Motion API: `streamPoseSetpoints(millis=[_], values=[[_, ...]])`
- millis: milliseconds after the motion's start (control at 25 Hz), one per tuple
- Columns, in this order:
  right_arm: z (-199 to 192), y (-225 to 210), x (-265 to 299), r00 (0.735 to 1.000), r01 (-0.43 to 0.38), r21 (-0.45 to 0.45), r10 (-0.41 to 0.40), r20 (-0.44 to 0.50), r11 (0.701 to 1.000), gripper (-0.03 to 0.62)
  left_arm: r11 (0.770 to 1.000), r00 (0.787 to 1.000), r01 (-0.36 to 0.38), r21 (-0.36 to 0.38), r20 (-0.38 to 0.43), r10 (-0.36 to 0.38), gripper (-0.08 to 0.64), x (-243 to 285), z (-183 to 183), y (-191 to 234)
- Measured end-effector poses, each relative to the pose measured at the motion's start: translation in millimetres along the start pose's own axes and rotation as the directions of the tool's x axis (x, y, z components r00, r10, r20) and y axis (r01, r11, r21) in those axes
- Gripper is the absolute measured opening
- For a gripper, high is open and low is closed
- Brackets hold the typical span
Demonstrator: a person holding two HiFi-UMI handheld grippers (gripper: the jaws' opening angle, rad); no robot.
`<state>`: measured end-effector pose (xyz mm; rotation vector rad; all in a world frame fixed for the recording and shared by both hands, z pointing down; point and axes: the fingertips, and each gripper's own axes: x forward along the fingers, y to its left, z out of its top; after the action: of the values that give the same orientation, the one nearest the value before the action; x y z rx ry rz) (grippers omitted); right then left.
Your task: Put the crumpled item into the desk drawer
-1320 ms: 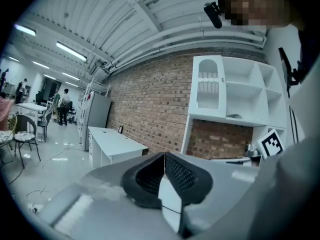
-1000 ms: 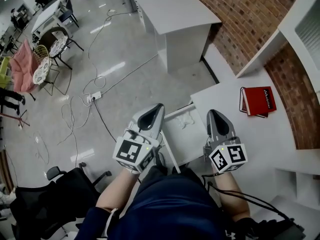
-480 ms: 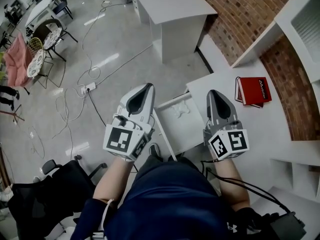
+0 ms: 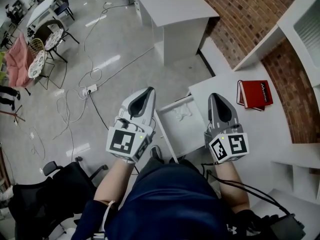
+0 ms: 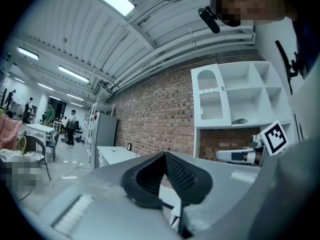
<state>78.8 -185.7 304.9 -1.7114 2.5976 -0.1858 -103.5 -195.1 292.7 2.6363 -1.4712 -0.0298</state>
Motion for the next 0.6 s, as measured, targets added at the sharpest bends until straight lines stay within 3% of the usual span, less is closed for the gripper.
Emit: streamPoseSetpoints(millis=[600], values=[[0.1,-1.5,2.8,1.0,-0.011,-0.006,0.011,0.002,1.0,0.002,1.0,0.999,0.003,-0.024,-0.035,-0.003,0.002,6.0,-12.9,1.5]])
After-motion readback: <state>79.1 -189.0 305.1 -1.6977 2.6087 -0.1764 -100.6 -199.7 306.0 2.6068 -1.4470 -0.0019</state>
